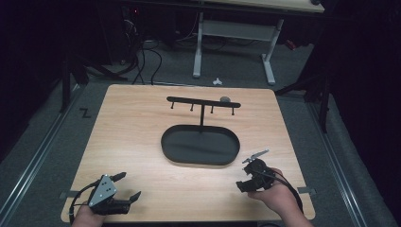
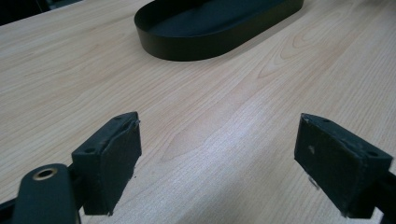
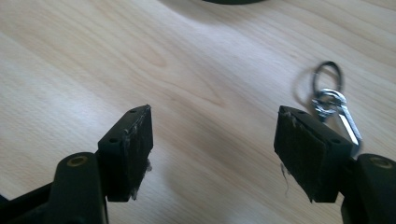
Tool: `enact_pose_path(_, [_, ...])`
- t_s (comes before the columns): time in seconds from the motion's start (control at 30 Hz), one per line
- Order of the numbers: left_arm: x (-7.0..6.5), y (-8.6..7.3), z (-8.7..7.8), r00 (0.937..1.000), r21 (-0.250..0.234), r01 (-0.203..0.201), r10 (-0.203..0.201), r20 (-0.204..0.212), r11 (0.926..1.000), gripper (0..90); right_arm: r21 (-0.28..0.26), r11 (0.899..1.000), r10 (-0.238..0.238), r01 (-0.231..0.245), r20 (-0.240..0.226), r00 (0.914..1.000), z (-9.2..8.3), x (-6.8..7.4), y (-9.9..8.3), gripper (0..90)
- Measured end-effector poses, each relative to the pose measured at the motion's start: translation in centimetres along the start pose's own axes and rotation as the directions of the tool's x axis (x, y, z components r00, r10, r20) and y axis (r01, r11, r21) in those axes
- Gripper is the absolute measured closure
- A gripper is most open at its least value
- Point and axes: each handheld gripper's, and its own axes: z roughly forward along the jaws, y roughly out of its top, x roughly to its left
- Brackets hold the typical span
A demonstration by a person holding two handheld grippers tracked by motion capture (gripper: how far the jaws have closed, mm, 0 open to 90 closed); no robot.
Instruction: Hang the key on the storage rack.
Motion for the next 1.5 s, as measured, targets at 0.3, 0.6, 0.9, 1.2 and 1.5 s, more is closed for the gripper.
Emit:
enact_pose_path(0.3, [0.0, 0.0, 0.0, 1.0, 0.003, 0.0, 0.0, 0.002, 1.0, 15.3, 0.033, 0.999, 0.025, -0.027, 0.059, 0.998, -0.3, -3.3, -1.2, 32.7])
enact_pose_path(0.6, [-0.1, 0.0, 0.1, 1.0, 0.004, 0.0, 0.0, 0.003, 1.0, 15.3, 0.043, 0.994, 0.093, -0.098, 0.093, 0.9913, 0.0, -6.5, -1.3, 45.8])
enact_pose_path(0.9, [-0.1, 0.0, 0.1, 1.0, 0.006, -0.001, 0.001, 0.005, 1.0, 15.3, 0.074, 0.993, 0.08, -0.087, 0.091, 0.9927, 0.8, -7.4, -0.4, 54.0])
enact_pose_path(1.2, [0.0, -0.1, 0.1, 1.0, 0.007, 0.001, -0.001, 0.006, 1.0, 15.3, 0.108, 0.987, 0.112, -0.117, 0.054, 0.9922, 1.9, -8.2, 0.5, 60.2])
enact_pose_path(1.5, [0.0, 0.0, 0.1, 1.0, 0.007, 0.0, 0.0, 0.005, 1.0, 15.3, 0.111, 0.985, 0.135, -0.134, 0.002, 0.9909, 2.4, -8.5, 0.6, 62.2])
